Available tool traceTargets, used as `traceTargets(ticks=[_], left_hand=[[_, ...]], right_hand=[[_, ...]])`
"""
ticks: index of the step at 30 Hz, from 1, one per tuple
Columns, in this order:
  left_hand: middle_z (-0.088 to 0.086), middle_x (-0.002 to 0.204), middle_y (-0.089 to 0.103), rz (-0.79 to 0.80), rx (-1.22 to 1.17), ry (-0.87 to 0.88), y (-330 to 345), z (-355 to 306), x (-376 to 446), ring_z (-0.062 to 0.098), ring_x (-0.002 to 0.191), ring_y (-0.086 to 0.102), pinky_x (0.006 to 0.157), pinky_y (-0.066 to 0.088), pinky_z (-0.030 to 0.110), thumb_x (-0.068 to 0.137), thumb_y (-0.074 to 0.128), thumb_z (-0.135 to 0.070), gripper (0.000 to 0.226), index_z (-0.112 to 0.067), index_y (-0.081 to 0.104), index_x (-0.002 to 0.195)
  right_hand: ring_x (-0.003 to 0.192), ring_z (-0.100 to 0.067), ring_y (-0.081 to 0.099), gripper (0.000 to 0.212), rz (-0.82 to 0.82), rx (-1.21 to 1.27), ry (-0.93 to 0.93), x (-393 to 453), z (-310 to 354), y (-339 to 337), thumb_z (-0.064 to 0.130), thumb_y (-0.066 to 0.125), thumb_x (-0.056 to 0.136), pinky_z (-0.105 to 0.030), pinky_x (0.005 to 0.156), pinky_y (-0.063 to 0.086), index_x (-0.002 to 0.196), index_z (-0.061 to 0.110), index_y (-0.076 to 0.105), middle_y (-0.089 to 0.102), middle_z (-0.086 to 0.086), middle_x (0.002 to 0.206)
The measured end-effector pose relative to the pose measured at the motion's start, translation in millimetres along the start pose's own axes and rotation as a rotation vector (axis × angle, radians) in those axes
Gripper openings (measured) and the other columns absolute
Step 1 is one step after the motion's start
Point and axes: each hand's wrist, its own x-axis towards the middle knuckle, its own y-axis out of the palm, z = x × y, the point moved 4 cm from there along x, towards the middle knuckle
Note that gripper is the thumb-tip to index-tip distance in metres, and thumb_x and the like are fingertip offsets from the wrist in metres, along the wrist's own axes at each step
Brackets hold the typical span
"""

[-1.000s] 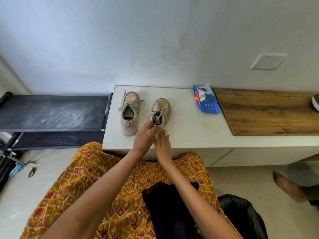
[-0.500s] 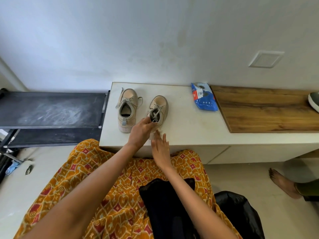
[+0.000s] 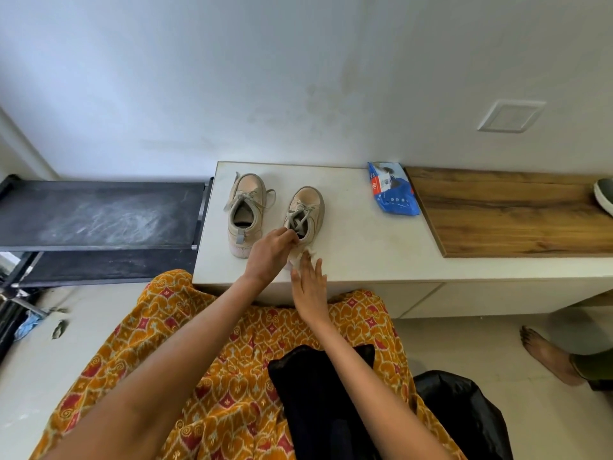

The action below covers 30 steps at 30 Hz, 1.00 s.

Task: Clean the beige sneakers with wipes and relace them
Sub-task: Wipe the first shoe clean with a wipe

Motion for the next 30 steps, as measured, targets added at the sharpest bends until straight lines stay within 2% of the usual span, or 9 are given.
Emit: traceTargets(ticks=[4, 8, 11, 17, 24, 27, 30], left_hand=[[0.004, 0.078, 0.064, -0.003, -0.009, -0.021, 0.8, 0.0, 0.1, 0.021, 0.060, 0.059, 0.046, 0.039, 0.023, 0.083, 0.067, -0.009, 0.003, -0.008, 0.065, 0.084], [0.005, 0.077, 0.063, -0.004, 0.003, -0.030, 2.2, 2.4, -0.8, 0.020, 0.060, 0.058, 0.046, 0.039, 0.024, 0.085, 0.066, -0.011, 0.004, -0.008, 0.064, 0.084], [0.005, 0.076, 0.062, -0.005, 0.014, -0.017, 3.3, 1.9, -1.4, 0.021, 0.058, 0.058, 0.046, 0.038, 0.023, 0.083, 0.068, -0.008, 0.003, -0.007, 0.064, 0.084], [0.006, 0.075, 0.060, -0.005, 0.012, -0.018, 3.5, 2.7, -2.3, 0.024, 0.058, 0.057, 0.045, 0.037, 0.025, 0.084, 0.066, -0.007, 0.003, -0.007, 0.063, 0.083], [0.008, 0.072, 0.056, -0.003, 0.029, 0.009, 5.0, 1.3, -5.2, 0.021, 0.053, 0.051, 0.042, 0.040, 0.028, 0.082, 0.068, -0.005, 0.007, -0.005, 0.060, 0.082], [0.008, 0.073, 0.057, -0.006, 0.014, 0.006, 4.4, 2.5, -5.0, 0.022, 0.055, 0.053, 0.043, 0.040, 0.028, 0.084, 0.066, -0.008, 0.006, -0.005, 0.061, 0.083], [0.007, 0.074, 0.059, -0.040, -0.004, 0.007, 4.5, 2.8, -5.4, 0.022, 0.056, 0.055, 0.043, 0.041, 0.028, 0.085, 0.065, -0.008, 0.003, -0.006, 0.062, 0.084]], right_hand=[[0.145, -0.018, -0.014, 0.057, -0.033, 0.049, 0.033, 11.7, 9.2, -10.5, 0.043, 0.018, 0.102, -0.043, 0.116, -0.006, 0.151, 0.019, 0.002, 0.000, 0.002, 0.160], [0.143, -0.009, -0.018, 0.070, -0.072, 0.061, -0.070, 4.0, 20.4, -1.8, 0.061, 0.007, 0.092, -0.035, 0.115, -0.010, 0.151, 0.025, -0.003, -0.006, 0.005, 0.159], [0.144, -0.011, -0.016, 0.061, -0.021, 0.007, -0.080, -6.6, 6.9, 6.2, 0.052, 0.012, 0.098, -0.039, 0.117, -0.009, 0.151, 0.025, 0.000, -0.002, 0.007, 0.159], [0.146, -0.021, -0.011, 0.056, -0.051, 0.049, 0.086, 22.7, 4.7, -15.0, 0.041, 0.019, 0.103, -0.047, 0.117, -0.003, 0.151, 0.018, 0.003, 0.002, 0.001, 0.160], [0.143, -0.006, -0.014, 0.054, -0.172, 0.088, -0.124, 11.9, 37.4, -9.9, 0.036, 0.022, 0.103, -0.033, 0.115, -0.008, 0.150, 0.027, -0.003, -0.007, 0.008, 0.158], [0.144, -0.004, -0.014, 0.055, -0.203, 0.059, -0.144, 9.6, 29.5, -5.3, 0.044, 0.017, 0.102, -0.031, 0.117, -0.009, 0.151, 0.028, -0.003, -0.009, 0.010, 0.158], [0.144, -0.008, -0.016, 0.065, -0.146, -0.041, -0.143, 4.1, 16.3, -2.6, 0.058, 0.005, 0.095, -0.035, 0.118, -0.008, 0.151, 0.025, -0.002, -0.008, 0.007, 0.158]])
